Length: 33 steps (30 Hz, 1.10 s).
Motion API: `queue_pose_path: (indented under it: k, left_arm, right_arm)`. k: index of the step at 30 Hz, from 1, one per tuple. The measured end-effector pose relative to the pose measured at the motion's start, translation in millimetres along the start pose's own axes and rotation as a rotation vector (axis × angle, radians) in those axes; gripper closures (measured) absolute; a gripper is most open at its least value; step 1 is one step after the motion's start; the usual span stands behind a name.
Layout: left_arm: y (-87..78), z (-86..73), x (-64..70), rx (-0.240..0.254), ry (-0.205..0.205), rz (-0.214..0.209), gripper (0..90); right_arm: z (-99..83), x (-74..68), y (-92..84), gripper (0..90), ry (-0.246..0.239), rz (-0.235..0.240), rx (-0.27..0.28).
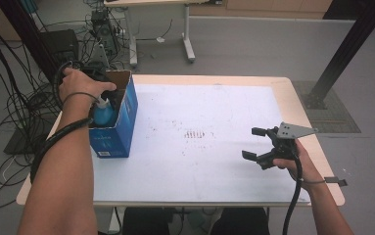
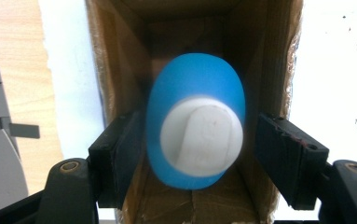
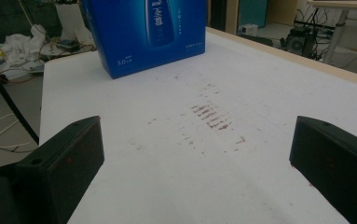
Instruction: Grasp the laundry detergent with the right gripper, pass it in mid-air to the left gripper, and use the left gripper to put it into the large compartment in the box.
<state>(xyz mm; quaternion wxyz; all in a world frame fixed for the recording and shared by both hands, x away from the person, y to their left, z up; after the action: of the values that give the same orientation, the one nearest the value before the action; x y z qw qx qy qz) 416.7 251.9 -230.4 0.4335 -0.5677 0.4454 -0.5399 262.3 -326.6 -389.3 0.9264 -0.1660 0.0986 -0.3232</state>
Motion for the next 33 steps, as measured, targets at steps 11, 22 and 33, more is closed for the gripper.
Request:
queue_pose_path:
  k: [11,22,33]
  left_arm:
    - [-18.9,-6.4,10.3,0.019,0.025,0.016,26.9]
    - [-41.3,-15.4,34.3,0.046,0.085,0.045,17.9]
    - [-53.2,-22.5,53.0,0.059,0.136,0.029,9.1]
  right_arm:
    - [-0.1,-1.4,-3.7,2.7,-0.003,0.000,-0.008]
    - [1.6,-3.5,-1.5,2.7,-0.007,0.010,-0.015]
    - [2.9,-4.2,1.0,2.7,-0.009,0.012,-0.026]
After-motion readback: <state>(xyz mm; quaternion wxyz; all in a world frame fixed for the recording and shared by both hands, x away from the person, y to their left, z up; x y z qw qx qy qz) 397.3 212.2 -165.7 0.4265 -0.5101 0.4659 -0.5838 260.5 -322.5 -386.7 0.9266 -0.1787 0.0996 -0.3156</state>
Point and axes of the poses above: each handheld gripper's, and its own axes: y roughly forward along the jaws, z roughly out of its top, x roughly to its right, the point moved 8 cm from there along y, roughly forward along the jaws, and after that the axes turned 12 degrees about -z, right-handed, at the moved point
